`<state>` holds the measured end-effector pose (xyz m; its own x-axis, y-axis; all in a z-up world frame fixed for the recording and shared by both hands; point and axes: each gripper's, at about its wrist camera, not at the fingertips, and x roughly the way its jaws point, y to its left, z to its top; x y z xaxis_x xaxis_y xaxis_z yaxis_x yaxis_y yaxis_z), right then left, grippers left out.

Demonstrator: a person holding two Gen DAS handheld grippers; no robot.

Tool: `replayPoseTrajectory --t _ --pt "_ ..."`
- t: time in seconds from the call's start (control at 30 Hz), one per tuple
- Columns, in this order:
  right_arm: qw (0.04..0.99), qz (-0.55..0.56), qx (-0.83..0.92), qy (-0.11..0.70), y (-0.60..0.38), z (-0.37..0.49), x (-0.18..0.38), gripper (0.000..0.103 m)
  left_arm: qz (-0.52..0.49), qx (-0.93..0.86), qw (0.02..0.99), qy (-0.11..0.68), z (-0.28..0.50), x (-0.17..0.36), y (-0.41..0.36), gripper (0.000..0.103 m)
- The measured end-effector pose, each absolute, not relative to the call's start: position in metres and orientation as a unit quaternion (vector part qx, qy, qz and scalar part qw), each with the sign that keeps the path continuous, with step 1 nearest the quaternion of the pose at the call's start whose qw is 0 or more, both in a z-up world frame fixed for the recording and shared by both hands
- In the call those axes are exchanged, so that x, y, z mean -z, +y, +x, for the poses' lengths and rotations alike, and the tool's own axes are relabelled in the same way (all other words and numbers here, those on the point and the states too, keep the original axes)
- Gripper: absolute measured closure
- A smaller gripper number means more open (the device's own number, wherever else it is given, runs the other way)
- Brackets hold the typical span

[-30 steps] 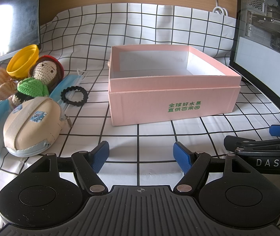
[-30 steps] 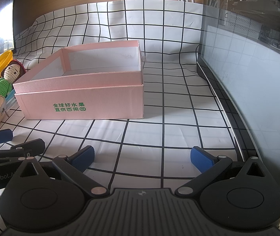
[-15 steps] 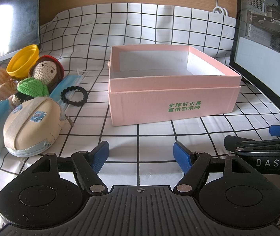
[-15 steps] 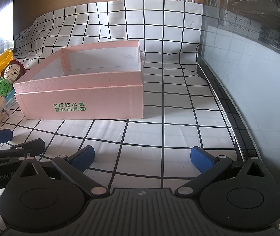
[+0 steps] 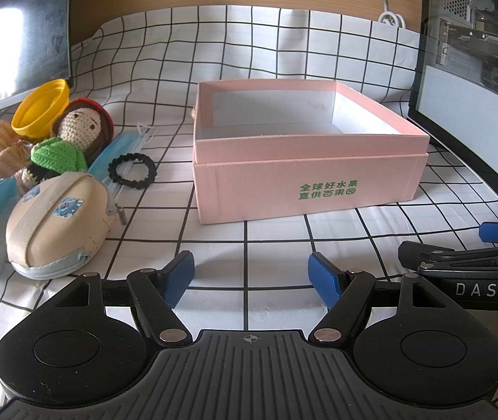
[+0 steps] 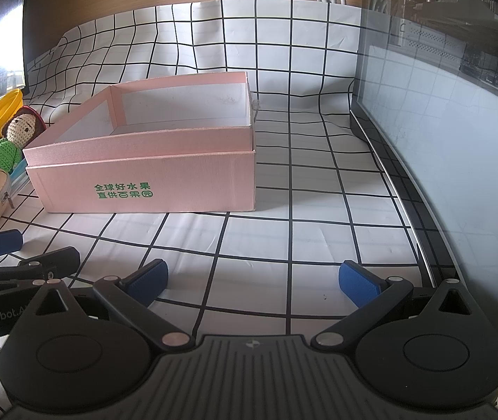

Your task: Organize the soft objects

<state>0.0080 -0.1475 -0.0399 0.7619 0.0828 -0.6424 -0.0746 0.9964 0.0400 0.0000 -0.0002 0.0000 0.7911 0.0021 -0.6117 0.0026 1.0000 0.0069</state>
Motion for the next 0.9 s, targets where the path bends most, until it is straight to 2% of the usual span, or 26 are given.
replayPoseTrajectory --t 0.37,0.57,0.67,0.9 --pt "0.915 0.003 -0.045 0.400 -0.149 0.009 0.033 0.000 -0.025 0.019 0.940 0.340 -0.003 -0.013 0.020 0.031" --pt "0.912 0.002 -0.049 0.407 -0.150 0.007 0.031 0.000 -0.014 -0.015 0.953 0.301 -0.028 -0.069 0.106 0.031" --pt "0.905 0.030 -0.052 0.420 -0.141 0.000 0.022 0.000 -0.026 -0.068 0.943 0.325 -0.021 -0.077 0.167 0.031" --pt "0.935 -0.050 -0.135 0.326 -0.059 -0.033 -0.032 0.000 -0.071 -0.075 0.911 0.400 0.017 -0.051 0.236 0.031"
